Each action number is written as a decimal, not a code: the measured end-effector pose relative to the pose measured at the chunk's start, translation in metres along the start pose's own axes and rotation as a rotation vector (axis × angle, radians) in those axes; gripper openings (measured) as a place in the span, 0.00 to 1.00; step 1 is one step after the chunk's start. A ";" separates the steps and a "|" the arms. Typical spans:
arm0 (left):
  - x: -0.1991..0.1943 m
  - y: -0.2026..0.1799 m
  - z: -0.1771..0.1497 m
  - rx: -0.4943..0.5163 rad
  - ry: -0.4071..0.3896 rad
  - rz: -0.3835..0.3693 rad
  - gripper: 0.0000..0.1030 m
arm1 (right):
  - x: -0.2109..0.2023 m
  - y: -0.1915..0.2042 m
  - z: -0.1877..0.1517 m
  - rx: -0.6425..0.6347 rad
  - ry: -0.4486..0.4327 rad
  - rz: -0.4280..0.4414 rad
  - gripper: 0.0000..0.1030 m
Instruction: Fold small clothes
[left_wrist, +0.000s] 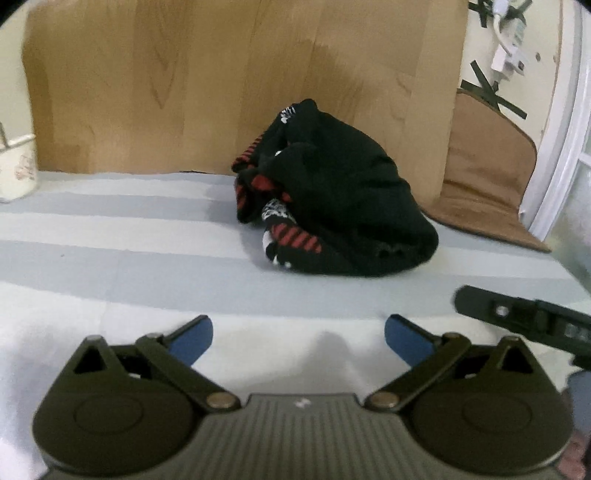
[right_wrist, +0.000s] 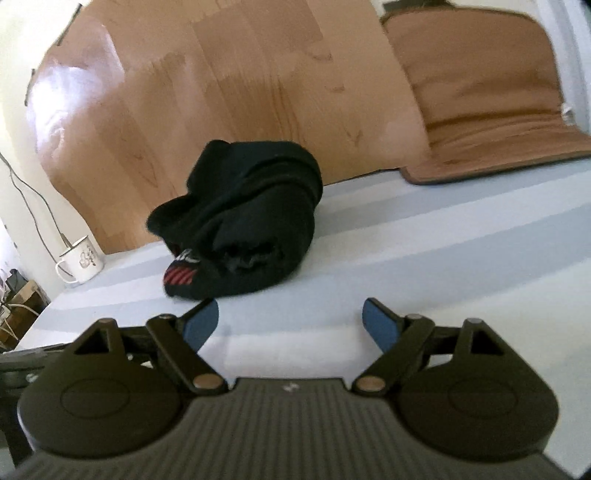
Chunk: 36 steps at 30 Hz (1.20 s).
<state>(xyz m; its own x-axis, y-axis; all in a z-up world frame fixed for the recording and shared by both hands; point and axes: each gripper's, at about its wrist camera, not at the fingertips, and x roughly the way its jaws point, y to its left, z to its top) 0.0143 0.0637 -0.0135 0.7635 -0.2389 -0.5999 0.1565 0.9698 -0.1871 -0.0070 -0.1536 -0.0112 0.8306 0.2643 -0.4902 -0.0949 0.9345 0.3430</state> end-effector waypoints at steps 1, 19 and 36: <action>-0.004 -0.003 -0.004 0.011 -0.010 0.015 1.00 | -0.008 0.000 -0.006 -0.004 -0.010 -0.006 0.85; -0.044 -0.018 -0.034 0.099 -0.035 0.171 1.00 | -0.054 -0.008 -0.035 0.050 -0.042 0.001 0.85; -0.043 -0.017 -0.035 0.114 -0.040 0.169 1.00 | -0.057 -0.004 -0.040 0.068 -0.044 0.018 0.85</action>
<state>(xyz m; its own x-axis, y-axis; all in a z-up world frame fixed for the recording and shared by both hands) -0.0432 0.0558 -0.0117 0.8088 -0.0726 -0.5836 0.0924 0.9957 0.0042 -0.0757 -0.1628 -0.0165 0.8525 0.2692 -0.4481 -0.0742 0.9108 0.4061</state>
